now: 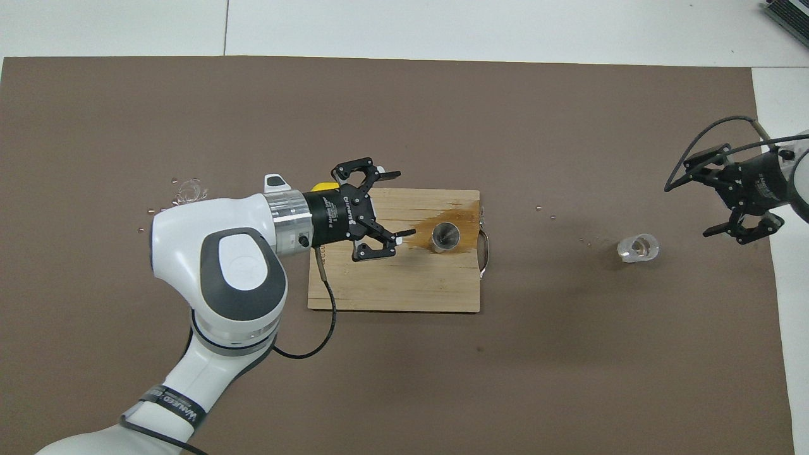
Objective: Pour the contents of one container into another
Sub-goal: 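Set the glass back down and open the left gripper, then withdraw the left gripper while the right gripper reaches the other glass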
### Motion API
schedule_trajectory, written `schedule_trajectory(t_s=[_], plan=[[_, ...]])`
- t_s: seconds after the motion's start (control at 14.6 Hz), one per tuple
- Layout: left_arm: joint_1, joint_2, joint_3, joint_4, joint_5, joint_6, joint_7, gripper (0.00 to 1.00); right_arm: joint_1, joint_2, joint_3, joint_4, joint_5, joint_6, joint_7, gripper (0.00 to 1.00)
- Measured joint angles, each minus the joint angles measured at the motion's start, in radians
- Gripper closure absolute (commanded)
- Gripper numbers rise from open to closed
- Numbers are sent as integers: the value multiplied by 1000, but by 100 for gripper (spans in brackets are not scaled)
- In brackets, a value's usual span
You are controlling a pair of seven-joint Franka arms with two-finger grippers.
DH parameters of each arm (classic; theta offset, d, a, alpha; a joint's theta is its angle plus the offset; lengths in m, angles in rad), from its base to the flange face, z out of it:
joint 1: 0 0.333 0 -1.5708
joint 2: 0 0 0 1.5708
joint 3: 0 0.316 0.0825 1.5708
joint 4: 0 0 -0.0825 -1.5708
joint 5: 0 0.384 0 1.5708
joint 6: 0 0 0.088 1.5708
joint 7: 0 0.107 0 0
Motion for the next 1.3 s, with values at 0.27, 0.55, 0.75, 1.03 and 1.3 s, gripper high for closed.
schedule_trajectory(t_s=[0.27,0.55,0.75,1.03,1.3], plan=[[144,-80,5,9,449,-136,-4,0,-2,-1,-1,-4,0,0,10,0],[258,-69,8,101,724,-155,0,0,-2,-1,0,-5,0,0,24,0],[313,-36,9,159,941,-151,0,0,-2,-1,0,-5,0,0,51,3],[322,-30,41,195,1056,-128,57,0,-4,-1,-2,-24,0,30,66,1],[408,-65,116,222,1074,-250,361,0,-60,7,-5,-84,84,71,79,0]])
